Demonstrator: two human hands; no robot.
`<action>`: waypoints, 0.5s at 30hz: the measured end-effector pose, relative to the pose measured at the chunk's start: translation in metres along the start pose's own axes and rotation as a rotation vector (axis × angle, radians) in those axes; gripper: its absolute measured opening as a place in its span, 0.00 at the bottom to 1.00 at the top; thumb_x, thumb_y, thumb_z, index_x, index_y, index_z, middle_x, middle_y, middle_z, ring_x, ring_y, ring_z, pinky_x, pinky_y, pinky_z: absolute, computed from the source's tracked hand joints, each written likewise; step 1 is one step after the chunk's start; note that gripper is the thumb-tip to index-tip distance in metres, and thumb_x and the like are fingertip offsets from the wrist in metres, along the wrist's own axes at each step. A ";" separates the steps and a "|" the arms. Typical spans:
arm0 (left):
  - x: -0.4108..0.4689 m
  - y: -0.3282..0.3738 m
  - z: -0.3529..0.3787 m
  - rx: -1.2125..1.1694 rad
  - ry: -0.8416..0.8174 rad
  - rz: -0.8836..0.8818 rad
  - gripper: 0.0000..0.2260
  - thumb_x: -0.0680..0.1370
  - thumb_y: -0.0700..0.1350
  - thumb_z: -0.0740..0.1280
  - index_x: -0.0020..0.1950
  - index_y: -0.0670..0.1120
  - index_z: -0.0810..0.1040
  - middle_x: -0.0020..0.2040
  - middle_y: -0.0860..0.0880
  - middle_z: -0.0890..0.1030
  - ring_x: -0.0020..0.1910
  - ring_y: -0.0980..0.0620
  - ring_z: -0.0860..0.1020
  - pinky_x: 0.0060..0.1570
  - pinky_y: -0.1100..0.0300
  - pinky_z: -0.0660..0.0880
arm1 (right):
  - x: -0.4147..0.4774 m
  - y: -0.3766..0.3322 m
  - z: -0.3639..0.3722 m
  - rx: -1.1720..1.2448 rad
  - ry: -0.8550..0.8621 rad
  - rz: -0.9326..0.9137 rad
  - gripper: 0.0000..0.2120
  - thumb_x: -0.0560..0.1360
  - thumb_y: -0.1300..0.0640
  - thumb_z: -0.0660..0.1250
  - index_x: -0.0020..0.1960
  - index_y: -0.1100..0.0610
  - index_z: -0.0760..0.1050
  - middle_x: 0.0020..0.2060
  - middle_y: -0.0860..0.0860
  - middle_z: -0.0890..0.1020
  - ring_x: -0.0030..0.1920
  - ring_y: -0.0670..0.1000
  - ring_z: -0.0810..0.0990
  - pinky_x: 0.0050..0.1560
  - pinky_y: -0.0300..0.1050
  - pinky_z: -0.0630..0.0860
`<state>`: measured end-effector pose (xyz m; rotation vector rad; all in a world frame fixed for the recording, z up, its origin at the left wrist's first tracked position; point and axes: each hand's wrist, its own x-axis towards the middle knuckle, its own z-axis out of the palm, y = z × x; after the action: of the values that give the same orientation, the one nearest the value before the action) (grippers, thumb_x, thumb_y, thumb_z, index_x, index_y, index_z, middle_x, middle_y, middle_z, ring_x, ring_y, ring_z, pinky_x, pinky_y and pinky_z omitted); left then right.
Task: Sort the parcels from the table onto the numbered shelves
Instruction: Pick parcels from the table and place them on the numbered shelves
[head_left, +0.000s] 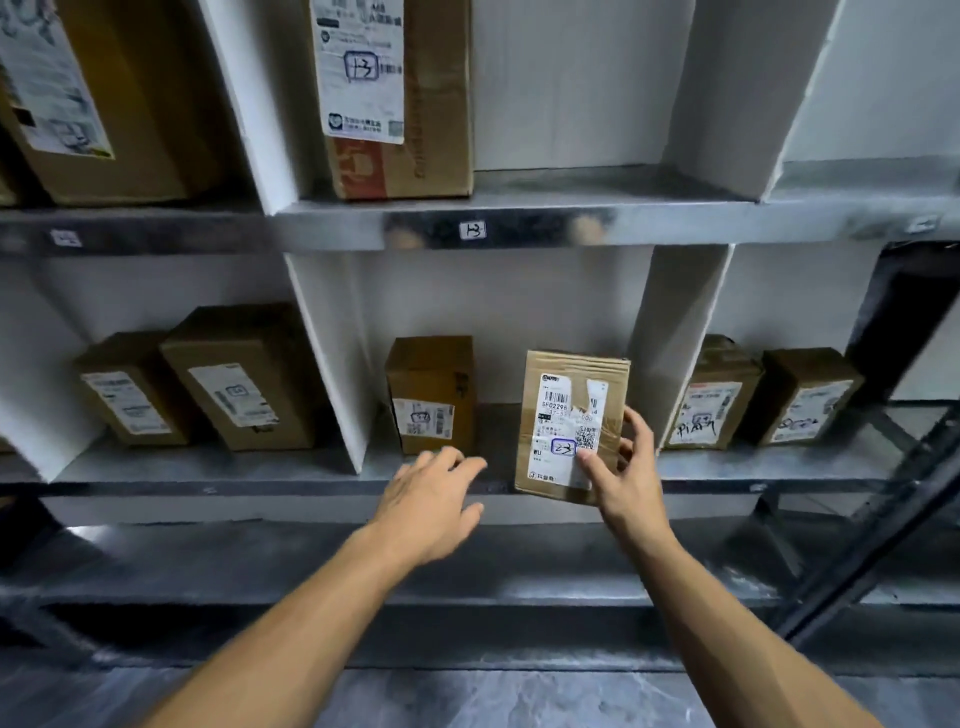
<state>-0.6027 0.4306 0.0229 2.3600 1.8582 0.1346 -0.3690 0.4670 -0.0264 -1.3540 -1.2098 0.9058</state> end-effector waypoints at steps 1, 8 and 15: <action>0.015 0.000 0.000 -0.014 0.006 -0.017 0.24 0.80 0.55 0.61 0.76 0.56 0.60 0.71 0.52 0.66 0.69 0.49 0.66 0.68 0.50 0.65 | 0.018 0.003 0.002 -0.016 -0.017 0.000 0.32 0.76 0.55 0.72 0.73 0.40 0.59 0.64 0.49 0.77 0.63 0.49 0.77 0.64 0.61 0.76; 0.081 -0.001 0.018 -0.089 -0.054 -0.098 0.25 0.80 0.55 0.61 0.76 0.57 0.59 0.72 0.54 0.66 0.70 0.50 0.65 0.71 0.51 0.62 | 0.105 0.025 0.016 -0.034 -0.076 0.098 0.34 0.77 0.54 0.72 0.77 0.45 0.58 0.64 0.47 0.76 0.67 0.54 0.75 0.70 0.58 0.71; 0.110 -0.005 0.032 -0.121 -0.076 -0.109 0.25 0.80 0.56 0.60 0.77 0.56 0.59 0.72 0.53 0.67 0.70 0.49 0.65 0.70 0.52 0.63 | 0.129 0.040 0.026 -0.004 -0.163 0.096 0.39 0.73 0.47 0.74 0.75 0.35 0.54 0.70 0.49 0.74 0.69 0.54 0.74 0.71 0.56 0.69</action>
<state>-0.5772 0.5371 -0.0106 2.1498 1.8817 0.1391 -0.3618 0.6010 -0.0567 -1.3720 -1.2791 1.0998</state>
